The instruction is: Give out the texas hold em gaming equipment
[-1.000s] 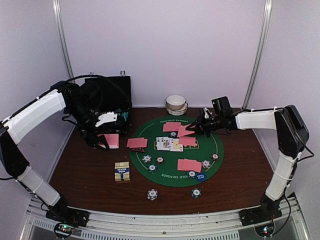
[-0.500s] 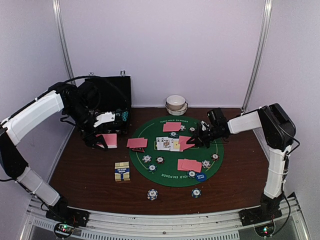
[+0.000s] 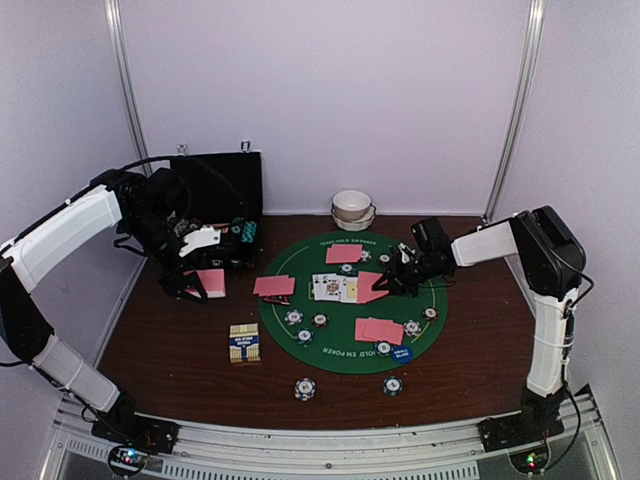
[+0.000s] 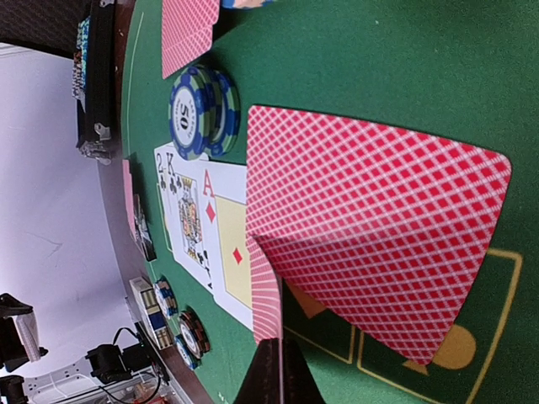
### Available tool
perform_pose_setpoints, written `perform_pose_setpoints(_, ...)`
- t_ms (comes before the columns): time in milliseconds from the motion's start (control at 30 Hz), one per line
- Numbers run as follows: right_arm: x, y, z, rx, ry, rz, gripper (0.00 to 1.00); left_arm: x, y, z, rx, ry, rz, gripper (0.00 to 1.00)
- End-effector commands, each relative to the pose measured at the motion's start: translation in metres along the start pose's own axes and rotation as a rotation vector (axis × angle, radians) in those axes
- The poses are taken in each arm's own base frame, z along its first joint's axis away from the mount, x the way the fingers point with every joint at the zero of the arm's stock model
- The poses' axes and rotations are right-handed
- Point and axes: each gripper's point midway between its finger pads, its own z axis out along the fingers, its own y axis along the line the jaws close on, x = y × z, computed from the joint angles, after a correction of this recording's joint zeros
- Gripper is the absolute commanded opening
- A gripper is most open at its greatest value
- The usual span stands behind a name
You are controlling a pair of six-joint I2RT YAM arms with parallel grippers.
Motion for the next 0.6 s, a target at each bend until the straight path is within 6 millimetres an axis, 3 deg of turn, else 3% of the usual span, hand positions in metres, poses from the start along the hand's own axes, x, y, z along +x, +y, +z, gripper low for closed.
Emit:
perform_pose_setpoints(0, -0.011, 0.004, -0.004, 0.029, -0.015, -0.051, 0.03, -0.006, 0.001, -0.006, -0.03, -0.048, 0.031, 0.12)
perform_pose_setpoints(400, -0.011, -0.005, -0.017, 0.188, -0.014, -0.133, 0.33, -0.004, 0.0, -0.002, -0.024, -0.054, 0.022, 0.12)
perform_pose_setpoints(567, -0.009, -0.001, -0.027, 0.255, -0.016, -0.196, 0.54, -0.003, 0.001, 0.002, -0.024, -0.056, 0.014, 0.12)
